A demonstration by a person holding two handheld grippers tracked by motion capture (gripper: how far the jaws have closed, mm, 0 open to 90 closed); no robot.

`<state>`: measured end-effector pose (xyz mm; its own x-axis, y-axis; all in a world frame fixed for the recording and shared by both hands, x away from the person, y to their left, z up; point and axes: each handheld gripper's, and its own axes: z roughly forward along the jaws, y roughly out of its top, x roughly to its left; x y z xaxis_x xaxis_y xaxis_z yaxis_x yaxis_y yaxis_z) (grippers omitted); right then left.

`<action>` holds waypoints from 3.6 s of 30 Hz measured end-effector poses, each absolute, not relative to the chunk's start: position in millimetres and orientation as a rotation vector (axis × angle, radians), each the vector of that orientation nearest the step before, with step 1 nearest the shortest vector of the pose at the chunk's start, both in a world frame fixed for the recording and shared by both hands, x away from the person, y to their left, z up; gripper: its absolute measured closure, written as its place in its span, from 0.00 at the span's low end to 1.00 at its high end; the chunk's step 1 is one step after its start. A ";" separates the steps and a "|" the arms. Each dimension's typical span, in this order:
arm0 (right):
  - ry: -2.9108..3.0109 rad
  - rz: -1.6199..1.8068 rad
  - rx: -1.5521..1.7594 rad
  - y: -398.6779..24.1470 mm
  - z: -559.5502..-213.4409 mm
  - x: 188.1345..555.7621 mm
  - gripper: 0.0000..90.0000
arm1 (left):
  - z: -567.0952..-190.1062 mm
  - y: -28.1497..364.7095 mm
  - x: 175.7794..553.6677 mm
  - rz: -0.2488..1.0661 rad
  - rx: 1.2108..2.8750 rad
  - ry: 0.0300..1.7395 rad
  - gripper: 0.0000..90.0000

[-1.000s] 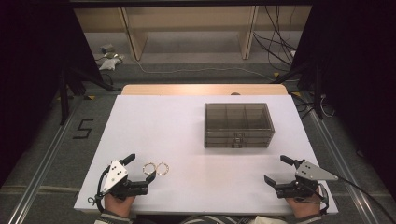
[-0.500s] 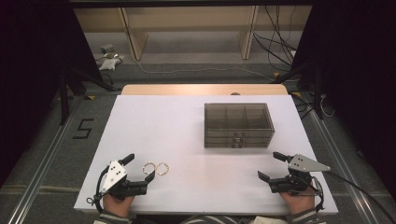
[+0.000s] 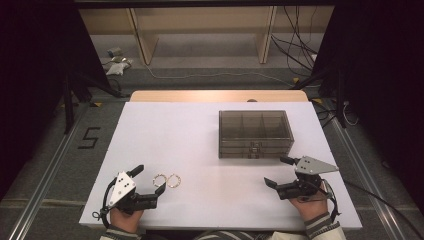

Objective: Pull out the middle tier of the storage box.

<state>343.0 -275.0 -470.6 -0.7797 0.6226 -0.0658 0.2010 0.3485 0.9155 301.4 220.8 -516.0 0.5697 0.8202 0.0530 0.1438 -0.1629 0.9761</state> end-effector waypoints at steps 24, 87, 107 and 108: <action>2.270 1.294 0.649 -243.8 -463.4 360.7 0.16 | -516.3 221.1 302.0 0.733 1.660 0.824 0.04; 2.138 0.799 0.233 -212.1 -453.1 343.2 0.49 | -516.3 221.8 301.6 0.741 1.664 0.828 0.05; 1.995 0.516 0.092 -197.9 -472.0 340.3 0.58 | -516.2 222.0 301.5 0.744 1.666 0.830 0.05; 1.990 0.506 0.084 -197.1 -473.5 340.5 0.58 | -516.2 221.9 301.5 0.744 1.666 0.829 0.05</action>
